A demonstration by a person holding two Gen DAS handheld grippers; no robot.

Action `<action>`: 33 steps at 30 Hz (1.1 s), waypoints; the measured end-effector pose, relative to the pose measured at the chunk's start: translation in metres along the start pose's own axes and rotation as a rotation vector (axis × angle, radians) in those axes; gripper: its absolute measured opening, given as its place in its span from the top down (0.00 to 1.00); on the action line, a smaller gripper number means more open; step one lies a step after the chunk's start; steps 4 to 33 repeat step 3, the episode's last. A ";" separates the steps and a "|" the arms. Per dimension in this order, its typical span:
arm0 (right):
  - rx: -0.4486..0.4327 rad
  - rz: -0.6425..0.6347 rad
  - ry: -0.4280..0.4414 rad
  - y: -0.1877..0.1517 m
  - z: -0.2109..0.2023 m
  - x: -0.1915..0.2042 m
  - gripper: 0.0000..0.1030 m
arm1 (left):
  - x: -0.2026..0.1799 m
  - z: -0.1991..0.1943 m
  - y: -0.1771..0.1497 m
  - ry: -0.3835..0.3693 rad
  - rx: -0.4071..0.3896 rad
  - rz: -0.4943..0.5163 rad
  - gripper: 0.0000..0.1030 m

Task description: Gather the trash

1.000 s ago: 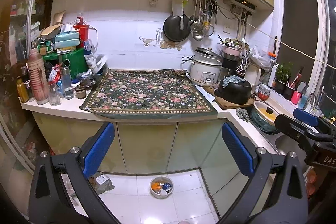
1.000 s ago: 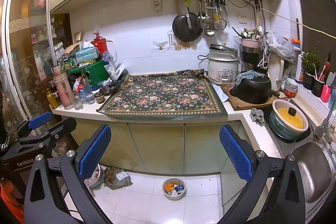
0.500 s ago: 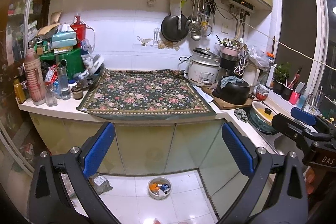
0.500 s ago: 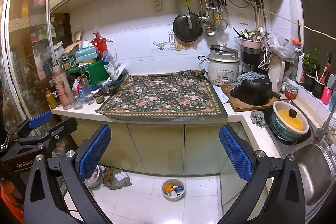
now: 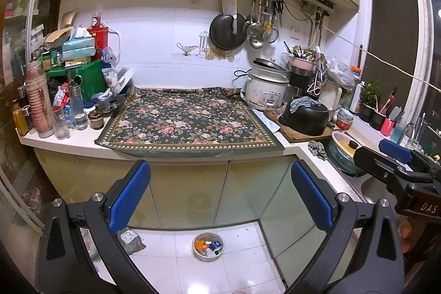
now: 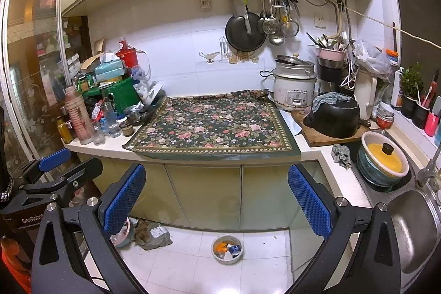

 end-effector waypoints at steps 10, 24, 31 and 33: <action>0.008 -0.002 0.010 0.003 0.012 -0.002 0.00 | 0.002 0.012 0.004 0.005 0.008 0.001 0.01; 0.008 -0.002 0.010 0.003 0.012 -0.002 0.00 | 0.002 0.012 0.004 0.005 0.008 0.001 0.01; 0.008 -0.002 0.010 0.003 0.012 -0.002 0.00 | 0.002 0.012 0.004 0.005 0.008 0.001 0.01; 0.008 -0.002 0.010 0.003 0.012 -0.002 0.00 | 0.002 0.012 0.004 0.005 0.008 0.001 0.01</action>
Point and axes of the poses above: each gripper's, at about its wrist camera, not at the fingertips, and z roughly the way its jaws point, x to its left, y to its top, the point moved 8 cm from there along z, roughly the way its jaws point, and after that the axes turned 11 degrees about -y, right-handed, at the moved point
